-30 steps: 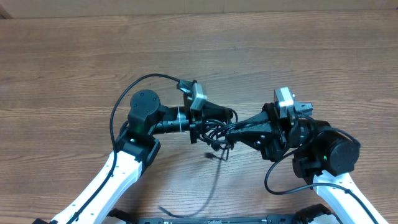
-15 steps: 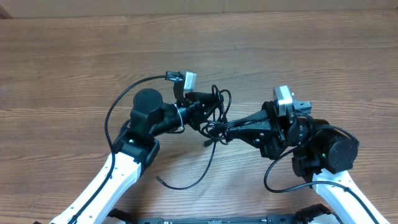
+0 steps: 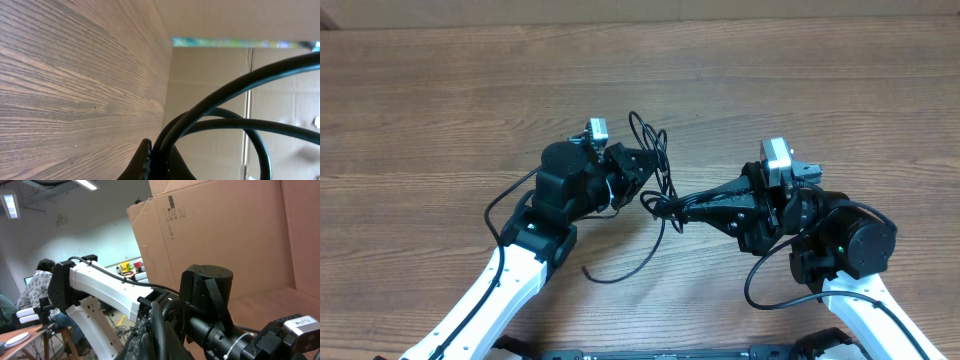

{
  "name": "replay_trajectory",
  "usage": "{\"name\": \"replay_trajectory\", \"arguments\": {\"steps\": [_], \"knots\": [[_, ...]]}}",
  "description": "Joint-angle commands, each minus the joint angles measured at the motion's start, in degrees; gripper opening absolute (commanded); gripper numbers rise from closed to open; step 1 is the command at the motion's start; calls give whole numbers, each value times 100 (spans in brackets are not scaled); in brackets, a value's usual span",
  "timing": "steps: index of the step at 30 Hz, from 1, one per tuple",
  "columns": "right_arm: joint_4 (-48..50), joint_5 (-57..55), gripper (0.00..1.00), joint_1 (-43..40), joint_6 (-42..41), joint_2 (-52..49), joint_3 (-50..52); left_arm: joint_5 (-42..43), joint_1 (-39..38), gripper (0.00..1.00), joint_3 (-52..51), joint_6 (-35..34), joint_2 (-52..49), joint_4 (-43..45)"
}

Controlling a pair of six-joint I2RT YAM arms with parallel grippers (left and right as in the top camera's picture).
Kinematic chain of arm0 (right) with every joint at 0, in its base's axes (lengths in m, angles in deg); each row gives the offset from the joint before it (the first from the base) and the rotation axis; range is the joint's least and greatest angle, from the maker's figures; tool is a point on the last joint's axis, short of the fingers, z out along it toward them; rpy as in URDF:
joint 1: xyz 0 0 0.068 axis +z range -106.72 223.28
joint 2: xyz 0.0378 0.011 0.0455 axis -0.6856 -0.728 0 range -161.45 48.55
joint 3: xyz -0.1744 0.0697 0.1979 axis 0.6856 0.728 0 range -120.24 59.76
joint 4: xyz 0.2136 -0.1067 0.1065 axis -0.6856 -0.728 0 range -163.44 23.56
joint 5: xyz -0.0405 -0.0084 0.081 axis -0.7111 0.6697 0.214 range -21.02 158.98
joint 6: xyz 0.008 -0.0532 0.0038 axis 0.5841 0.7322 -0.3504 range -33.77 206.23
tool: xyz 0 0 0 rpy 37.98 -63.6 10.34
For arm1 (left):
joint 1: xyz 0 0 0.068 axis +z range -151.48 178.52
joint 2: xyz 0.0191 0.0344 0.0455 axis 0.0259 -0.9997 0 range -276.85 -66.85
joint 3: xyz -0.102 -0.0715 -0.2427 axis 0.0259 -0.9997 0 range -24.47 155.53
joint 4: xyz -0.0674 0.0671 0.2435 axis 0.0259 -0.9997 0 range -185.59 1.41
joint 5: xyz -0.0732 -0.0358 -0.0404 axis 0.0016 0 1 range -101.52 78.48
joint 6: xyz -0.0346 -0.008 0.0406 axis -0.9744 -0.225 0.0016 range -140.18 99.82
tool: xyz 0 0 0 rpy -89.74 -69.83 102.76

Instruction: Untangle cables

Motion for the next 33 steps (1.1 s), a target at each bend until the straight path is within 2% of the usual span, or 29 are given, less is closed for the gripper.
{"name": "replay_trajectory", "arguments": {"steps": [1,4,14,17,18,20,21,22,24,33], "knots": [[138,149,4,103,-219,203,-96,-1005,160,4,-7,-369,-170,-81],[46,146,4,103,-216,203,-96,-1191,160,4,-7,-531,-170,-83],[-52,146,4,103,-216,203,-96,-1209,160,4,-7,-2079,-170,-87],[-52,146,4,103,-214,201,-96,-1207,160,6,-7,-2162,-170,-85],[-52,146,4,103,-214,203,-96,-1209,160,13,-7,-2140,-170,-90],[-52,146,4,103,-214,203,-96,-1211,160,44,-7,-2122,-170,-149],[-52,146,4,103,-214,201,-96,-1217,160,64,-7,-2122,-170,-208],[-52,146,4,103,-197,201,-96,-1239,162,78,-7,-2122,-170,-289],[-52,146,4,103,-118,201,-96,-1340,162,98,-7,-2120,-170,-494],[-50,144,4,98,-87,203,-96,-1462,304,100,-7,-1818,-170,-1056]]}}
